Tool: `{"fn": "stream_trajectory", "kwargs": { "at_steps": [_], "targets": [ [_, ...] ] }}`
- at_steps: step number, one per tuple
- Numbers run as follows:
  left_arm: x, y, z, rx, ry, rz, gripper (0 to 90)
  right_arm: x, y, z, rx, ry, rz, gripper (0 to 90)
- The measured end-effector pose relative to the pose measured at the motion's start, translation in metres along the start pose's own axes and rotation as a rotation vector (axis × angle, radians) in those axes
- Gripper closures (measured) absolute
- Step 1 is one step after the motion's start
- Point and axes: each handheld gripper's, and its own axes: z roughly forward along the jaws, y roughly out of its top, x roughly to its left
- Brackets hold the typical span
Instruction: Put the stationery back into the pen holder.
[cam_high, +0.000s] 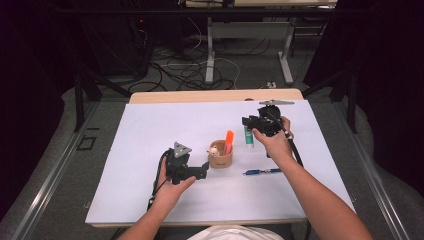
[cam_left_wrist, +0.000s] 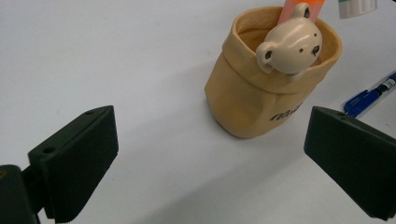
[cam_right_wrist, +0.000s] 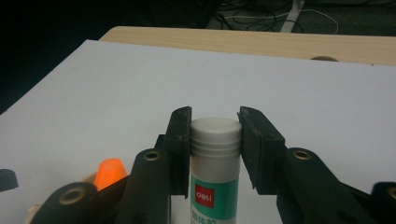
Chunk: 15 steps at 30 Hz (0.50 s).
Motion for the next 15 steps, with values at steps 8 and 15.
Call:
{"fn": "stream_trajectory", "kwargs": {
  "at_steps": [8,15],
  "targets": [
    [0.0,0.003,-0.004,-0.026,-0.01,-0.001,7.3,0.01,0.005,-0.014,-0.051,0.018,-0.044,65.2],
    [-0.003,0.009,-0.011,-0.063,-0.039,0.006,13.0,0.019,0.003,-0.027,-0.088,0.044,-0.083,65.2]
  ]
}}
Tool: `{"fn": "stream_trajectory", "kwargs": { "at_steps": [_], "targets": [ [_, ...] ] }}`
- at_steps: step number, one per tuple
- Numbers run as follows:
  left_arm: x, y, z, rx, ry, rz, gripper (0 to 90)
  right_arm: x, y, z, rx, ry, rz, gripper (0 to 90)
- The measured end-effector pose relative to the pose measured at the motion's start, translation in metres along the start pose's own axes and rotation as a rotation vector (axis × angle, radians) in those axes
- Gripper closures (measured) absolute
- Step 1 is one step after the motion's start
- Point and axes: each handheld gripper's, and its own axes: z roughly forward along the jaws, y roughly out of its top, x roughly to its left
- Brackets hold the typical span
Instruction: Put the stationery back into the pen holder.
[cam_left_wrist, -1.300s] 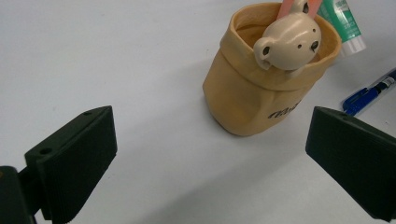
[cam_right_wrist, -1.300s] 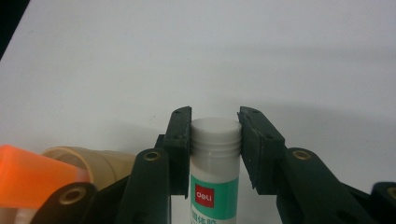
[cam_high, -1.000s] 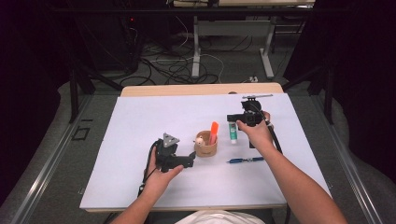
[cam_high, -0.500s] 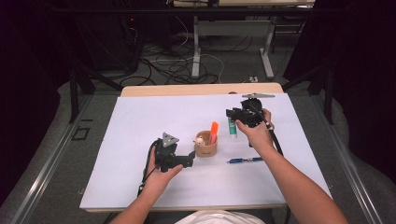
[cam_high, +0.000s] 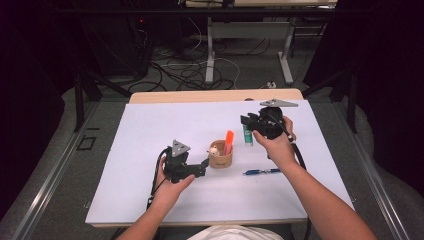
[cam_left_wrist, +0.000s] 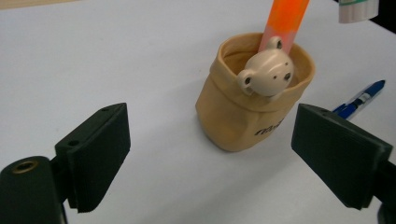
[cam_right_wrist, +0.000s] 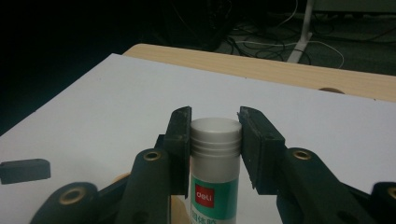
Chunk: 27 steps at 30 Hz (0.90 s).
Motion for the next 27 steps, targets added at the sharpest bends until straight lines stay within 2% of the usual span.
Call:
{"fn": "stream_trajectory", "kwargs": {
  "at_steps": [6,11,12,17,21,22,24,26,27],
  "targets": [
    [-0.003,0.007,-0.006,-0.026,-0.025,0.006,15.9,0.01,-0.001,-0.012,-0.029,0.033,-0.025,65.2],
    [-0.006,0.014,-0.012,-0.045,-0.069,0.006,17.7,0.019,-0.004,-0.021,-0.041,0.063,-0.046,65.2],
    [-0.007,0.016,-0.014,-0.038,-0.091,0.016,18.8,0.022,-0.005,-0.024,-0.046,0.079,-0.053,65.2],
    [-0.012,0.021,-0.017,-0.04,-0.126,0.024,21.9,0.028,-0.011,-0.03,-0.054,0.111,-0.062,65.2],
    [-0.017,0.028,-0.021,-0.029,-0.188,0.043,27.0,0.032,-0.016,-0.035,-0.06,0.139,-0.067,65.2],
    [-0.021,0.031,-0.021,-0.027,-0.207,0.036,27.1,0.033,-0.017,-0.036,-0.05,0.146,-0.066,65.2],
    [-0.021,0.032,-0.021,-0.027,-0.217,0.046,27.6,0.034,-0.019,-0.037,-0.057,0.153,-0.065,65.2],
    [-0.024,0.037,-0.022,-0.009,-0.256,0.05,31.1,0.037,-0.023,-0.038,-0.062,0.172,-0.077,65.2],
    [-0.024,0.037,-0.022,-0.009,-0.256,0.05,32.2,0.038,-0.024,-0.039,-0.062,0.18,-0.08,65.2]
  ]
}}
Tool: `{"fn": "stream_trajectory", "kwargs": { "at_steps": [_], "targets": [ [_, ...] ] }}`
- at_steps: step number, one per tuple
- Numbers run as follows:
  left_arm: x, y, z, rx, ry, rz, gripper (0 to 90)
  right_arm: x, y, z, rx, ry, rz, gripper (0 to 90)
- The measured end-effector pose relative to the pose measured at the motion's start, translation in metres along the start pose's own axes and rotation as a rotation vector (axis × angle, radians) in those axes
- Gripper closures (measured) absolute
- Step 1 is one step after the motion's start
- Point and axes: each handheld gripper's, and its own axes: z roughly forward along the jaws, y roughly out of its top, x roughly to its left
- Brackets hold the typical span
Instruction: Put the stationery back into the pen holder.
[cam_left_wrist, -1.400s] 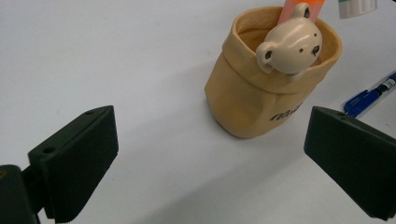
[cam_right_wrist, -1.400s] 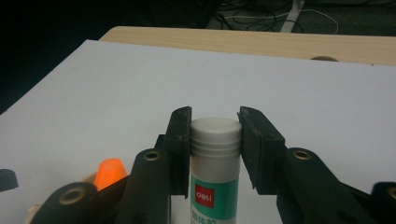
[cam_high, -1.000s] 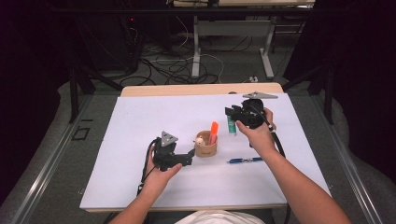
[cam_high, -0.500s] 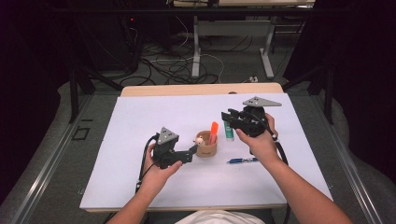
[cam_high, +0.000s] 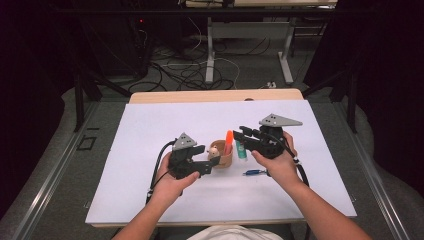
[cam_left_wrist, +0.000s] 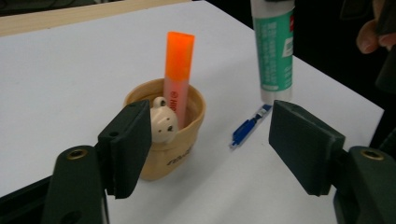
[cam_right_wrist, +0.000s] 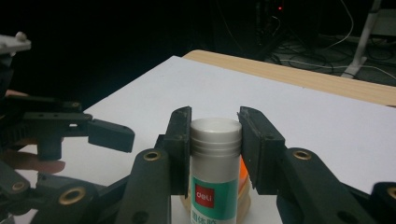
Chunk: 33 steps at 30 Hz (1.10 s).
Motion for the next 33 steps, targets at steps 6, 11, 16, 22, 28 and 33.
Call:
{"fn": "stream_trajectory", "kwargs": {
  "at_steps": [6,11,16,22,28,33],
  "targets": [
    [-0.006,0.006,0.005,0.014,-0.07,0.014,34.8,0.006,-0.006,-0.001,-0.006,0.024,-0.016,65.2],
    [-0.009,0.011,0.011,0.033,-0.123,0.02,37.1,0.01,-0.009,0.0,-0.008,0.034,-0.038,65.2],
    [-0.008,0.015,0.016,0.047,-0.159,-0.019,37.3,0.013,-0.012,0.001,-0.005,0.046,-0.039,65.2],
    [-0.004,0.016,0.019,0.064,-0.217,-0.087,41.5,0.018,-0.017,0.003,0.009,0.062,-0.05,65.2],
    [-0.003,0.017,0.023,0.095,-0.255,-0.115,46.2,0.021,-0.017,0.005,0.018,0.085,-0.062,65.2],
    [-0.002,0.017,0.026,0.1,-0.251,-0.106,51.4,0.027,-0.02,0.009,0.014,0.1,-0.067,65.2]
  ]
}}
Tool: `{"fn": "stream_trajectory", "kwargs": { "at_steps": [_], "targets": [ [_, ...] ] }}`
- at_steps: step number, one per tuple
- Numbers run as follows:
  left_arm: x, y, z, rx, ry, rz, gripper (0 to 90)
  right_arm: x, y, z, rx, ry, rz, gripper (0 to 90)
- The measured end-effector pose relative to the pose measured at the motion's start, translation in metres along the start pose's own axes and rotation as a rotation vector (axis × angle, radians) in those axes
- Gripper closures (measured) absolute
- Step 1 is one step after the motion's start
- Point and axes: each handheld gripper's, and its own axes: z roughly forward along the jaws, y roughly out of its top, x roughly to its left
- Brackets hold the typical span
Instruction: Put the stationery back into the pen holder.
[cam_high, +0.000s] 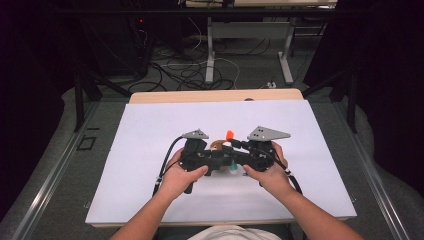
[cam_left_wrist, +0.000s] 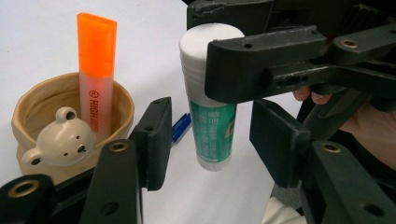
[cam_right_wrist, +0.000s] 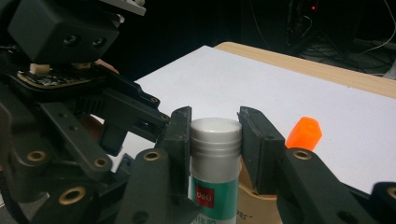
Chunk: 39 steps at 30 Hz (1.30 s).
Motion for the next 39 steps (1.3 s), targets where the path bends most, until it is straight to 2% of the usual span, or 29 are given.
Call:
{"fn": "stream_trajectory", "kwargs": {
  "at_steps": [15,18,19,21,22,26,27,29,36,39],
  "targets": [
    [-0.0012,0.0003,0.0076,0.019,0.005,0.003,61.5,0.0037,-0.0007,0.0018,0.007,0.015,0.006,65.2],
    [-0.0012,0.0004,0.0076,0.021,0.01,-0.007,63.6,0.0034,-0.0012,0.0021,0.006,0.017,0.001,65.2],
    [-0.0015,0.0005,0.007,0.025,0.013,-0.022,63.9,0.0035,-0.0008,0.0013,0.02,0.017,-0.001,65.1],
    [-0.0017,0.0006,0.0068,0.025,0.015,-0.026,64.3,0.0037,-0.0013,0.0022,0.003,0.02,-0.001,65.2],
    [-0.0027,0.0005,0.0066,0.026,0.021,-0.041,64.4,0.0036,-0.0012,0.0022,0.006,0.021,-0.004,65.2],
    [-0.0022,0.0005,0.0063,0.031,0.024,-0.046,64.8,0.0037,-0.0014,0.0028,0.006,0.023,-0.011,65.1],
    [-0.0026,0.0003,0.0062,0.031,0.027,-0.059,65.0,0.0038,-0.0017,0.003,0.007,0.021,-0.017,65.1],
    [-0.0022,0.0004,0.0061,0.031,0.024,-0.058,65.2,0.0044,-0.002,0.0031,0.007,0.019,-0.01,65.1],
    [-0.0007,0.0006,0.0053,0.03,0.014,-0.097,65.7,0.0062,-0.0019,0.004,-0.001,0.01,0.016,64.7],
    [-0.0006,0.0017,0.0053,0.03,0.014,-0.097,65.7,0.0049,-0.0013,0.0038,-0.006,0.012,0.009,64.3]
  ]
}}
